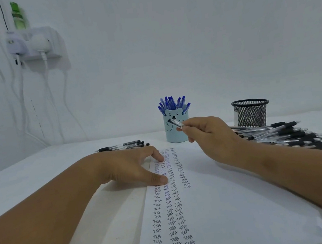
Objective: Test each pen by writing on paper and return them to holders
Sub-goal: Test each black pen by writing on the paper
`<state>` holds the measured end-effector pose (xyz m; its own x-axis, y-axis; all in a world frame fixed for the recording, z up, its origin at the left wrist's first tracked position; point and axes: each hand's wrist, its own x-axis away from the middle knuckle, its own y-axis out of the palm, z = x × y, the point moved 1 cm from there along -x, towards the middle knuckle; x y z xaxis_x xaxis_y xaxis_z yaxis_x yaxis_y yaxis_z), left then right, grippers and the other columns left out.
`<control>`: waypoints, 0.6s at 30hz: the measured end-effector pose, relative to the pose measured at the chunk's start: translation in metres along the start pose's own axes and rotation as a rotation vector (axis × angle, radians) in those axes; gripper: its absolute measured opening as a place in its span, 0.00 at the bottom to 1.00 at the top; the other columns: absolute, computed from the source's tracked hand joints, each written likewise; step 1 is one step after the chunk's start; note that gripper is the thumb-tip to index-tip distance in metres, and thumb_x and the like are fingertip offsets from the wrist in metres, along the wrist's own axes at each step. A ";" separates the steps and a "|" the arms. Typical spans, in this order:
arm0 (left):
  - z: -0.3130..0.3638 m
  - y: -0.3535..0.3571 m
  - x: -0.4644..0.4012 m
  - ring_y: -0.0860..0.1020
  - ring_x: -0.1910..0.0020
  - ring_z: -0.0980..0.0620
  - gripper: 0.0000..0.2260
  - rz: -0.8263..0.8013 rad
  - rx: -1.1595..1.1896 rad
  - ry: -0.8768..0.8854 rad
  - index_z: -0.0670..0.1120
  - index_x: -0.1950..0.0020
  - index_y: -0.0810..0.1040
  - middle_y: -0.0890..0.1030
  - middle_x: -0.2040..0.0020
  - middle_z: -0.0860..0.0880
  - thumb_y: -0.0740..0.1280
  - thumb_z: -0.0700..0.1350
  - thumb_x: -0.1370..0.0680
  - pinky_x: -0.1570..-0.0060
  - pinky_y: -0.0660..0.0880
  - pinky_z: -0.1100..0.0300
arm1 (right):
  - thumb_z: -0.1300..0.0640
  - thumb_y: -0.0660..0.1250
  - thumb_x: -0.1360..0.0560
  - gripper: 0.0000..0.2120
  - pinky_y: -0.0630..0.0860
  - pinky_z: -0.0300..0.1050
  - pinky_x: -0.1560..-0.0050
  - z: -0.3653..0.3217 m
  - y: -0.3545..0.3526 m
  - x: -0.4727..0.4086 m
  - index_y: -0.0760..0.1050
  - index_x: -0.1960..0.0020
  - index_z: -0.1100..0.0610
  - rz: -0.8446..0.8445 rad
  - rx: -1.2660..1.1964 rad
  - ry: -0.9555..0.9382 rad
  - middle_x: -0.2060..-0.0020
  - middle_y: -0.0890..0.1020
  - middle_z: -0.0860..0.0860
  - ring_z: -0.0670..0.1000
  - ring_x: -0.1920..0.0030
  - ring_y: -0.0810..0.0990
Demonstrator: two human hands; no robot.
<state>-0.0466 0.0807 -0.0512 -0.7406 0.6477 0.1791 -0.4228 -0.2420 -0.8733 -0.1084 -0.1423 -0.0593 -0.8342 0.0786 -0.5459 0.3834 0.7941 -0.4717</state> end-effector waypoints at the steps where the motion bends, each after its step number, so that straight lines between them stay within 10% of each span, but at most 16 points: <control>1: 0.000 0.000 0.000 0.62 0.25 0.57 0.33 -0.001 0.002 0.000 0.66 0.35 0.71 0.64 0.25 0.62 0.75 0.68 0.38 0.27 0.58 0.58 | 0.58 0.62 0.18 0.13 0.62 0.37 0.71 0.000 0.000 0.000 0.82 0.56 0.55 0.001 -0.019 0.004 0.66 0.75 0.54 0.45 0.73 0.65; 18: 0.000 0.000 0.000 0.64 0.26 0.57 0.31 -0.002 -0.001 0.004 0.66 0.34 0.71 0.65 0.25 0.63 0.76 0.67 0.35 0.28 0.59 0.59 | 0.57 0.64 0.19 0.09 0.66 0.34 0.66 0.007 0.002 -0.003 0.82 0.52 0.49 -0.012 0.053 -0.019 0.64 0.80 0.53 0.44 0.69 0.69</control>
<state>-0.0467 0.0808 -0.0511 -0.7375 0.6513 0.1785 -0.4233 -0.2399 -0.8736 -0.1023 -0.1454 -0.0630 -0.8313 0.0568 -0.5529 0.3940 0.7618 -0.5143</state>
